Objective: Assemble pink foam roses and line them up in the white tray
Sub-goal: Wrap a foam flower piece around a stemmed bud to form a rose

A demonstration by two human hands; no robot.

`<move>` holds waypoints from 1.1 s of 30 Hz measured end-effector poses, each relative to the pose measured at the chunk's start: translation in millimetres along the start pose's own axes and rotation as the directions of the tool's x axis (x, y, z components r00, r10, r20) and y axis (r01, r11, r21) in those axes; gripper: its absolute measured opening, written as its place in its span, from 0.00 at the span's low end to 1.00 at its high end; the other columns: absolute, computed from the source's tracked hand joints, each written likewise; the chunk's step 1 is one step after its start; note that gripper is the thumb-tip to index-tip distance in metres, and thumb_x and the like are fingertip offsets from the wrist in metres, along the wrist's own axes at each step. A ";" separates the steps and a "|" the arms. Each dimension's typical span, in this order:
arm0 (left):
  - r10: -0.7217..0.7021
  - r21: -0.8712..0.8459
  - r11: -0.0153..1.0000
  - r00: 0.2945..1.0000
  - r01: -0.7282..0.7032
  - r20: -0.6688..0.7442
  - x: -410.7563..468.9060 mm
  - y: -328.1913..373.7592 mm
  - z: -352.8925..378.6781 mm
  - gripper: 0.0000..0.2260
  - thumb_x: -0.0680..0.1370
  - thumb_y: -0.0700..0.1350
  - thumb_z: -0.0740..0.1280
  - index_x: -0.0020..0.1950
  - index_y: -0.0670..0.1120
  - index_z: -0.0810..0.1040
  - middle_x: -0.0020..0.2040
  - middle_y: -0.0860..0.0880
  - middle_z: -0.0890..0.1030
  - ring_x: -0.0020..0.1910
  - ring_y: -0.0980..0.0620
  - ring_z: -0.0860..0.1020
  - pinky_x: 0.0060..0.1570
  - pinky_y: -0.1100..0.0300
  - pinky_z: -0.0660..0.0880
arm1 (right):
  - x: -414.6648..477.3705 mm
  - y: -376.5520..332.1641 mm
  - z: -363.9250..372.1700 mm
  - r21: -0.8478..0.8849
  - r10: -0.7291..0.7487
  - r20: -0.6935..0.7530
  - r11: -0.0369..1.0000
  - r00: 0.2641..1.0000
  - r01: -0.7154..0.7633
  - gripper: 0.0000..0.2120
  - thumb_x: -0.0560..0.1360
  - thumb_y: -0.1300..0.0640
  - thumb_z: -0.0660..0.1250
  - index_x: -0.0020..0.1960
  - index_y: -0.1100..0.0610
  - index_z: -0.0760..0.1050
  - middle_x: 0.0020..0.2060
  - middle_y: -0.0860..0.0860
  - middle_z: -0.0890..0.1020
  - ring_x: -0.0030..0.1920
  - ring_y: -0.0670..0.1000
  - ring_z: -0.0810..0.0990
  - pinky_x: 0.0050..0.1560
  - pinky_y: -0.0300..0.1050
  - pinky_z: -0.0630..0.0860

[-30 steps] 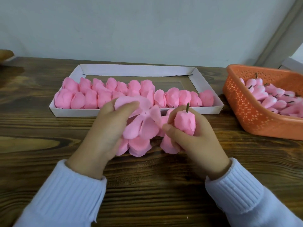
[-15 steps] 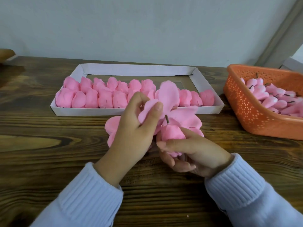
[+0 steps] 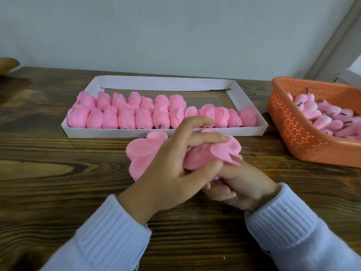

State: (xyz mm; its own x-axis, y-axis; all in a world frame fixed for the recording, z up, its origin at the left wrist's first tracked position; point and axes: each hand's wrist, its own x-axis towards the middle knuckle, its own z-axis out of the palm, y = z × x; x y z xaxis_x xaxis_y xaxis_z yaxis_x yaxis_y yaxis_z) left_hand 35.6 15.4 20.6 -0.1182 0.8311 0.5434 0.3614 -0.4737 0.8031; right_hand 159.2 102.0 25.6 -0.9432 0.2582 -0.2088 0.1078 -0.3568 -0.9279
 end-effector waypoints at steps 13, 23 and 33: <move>-0.190 -0.245 0.960 0.957 0.135 -0.218 5.7 -2.4 -14.5 0.08 0.69 0.48 0.72 0.47 0.52 0.78 0.39 0.48 0.85 0.42 0.51 0.83 0.48 0.53 0.78 | 6.8 -1.3 12.2 -0.596 0.228 -0.251 0.729 0.941 -0.336 0.35 0.78 0.65 0.57 0.12 0.54 0.64 0.12 0.45 0.64 0.13 0.43 0.60 0.18 0.30 0.55; -0.165 -0.201 0.975 0.919 0.097 -0.358 8.9 -8.0 -14.1 0.05 0.73 0.40 0.69 0.46 0.48 0.77 0.40 0.52 0.86 0.44 0.55 0.84 0.46 0.65 0.77 | 4.0 2.9 0.5 0.048 -0.110 -0.077 0.992 0.991 0.114 0.11 0.68 0.68 0.66 0.49 0.61 0.80 0.38 0.57 0.85 0.37 0.50 0.85 0.35 0.36 0.79; 0.132 0.191 0.980 0.897 -0.055 -0.421 6.3 -4.1 -9.3 0.10 0.75 0.40 0.68 0.53 0.50 0.73 0.45 0.49 0.82 0.48 0.52 0.82 0.52 0.53 0.78 | 8.9 -1.5 -1.7 0.551 -0.118 0.031 0.831 0.993 0.082 0.28 0.71 0.59 0.67 0.69 0.66 0.68 0.68 0.60 0.72 0.65 0.58 0.72 0.69 0.57 0.66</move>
State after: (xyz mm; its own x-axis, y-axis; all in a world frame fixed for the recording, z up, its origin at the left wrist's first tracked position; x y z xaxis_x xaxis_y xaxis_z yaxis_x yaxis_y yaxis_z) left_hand 24.7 19.9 23.0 -0.4477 0.5608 0.6965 0.5372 -0.4540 0.7109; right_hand 151.1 106.4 24.6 -0.9587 0.2706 -0.0880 -0.1606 -0.7699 -0.6177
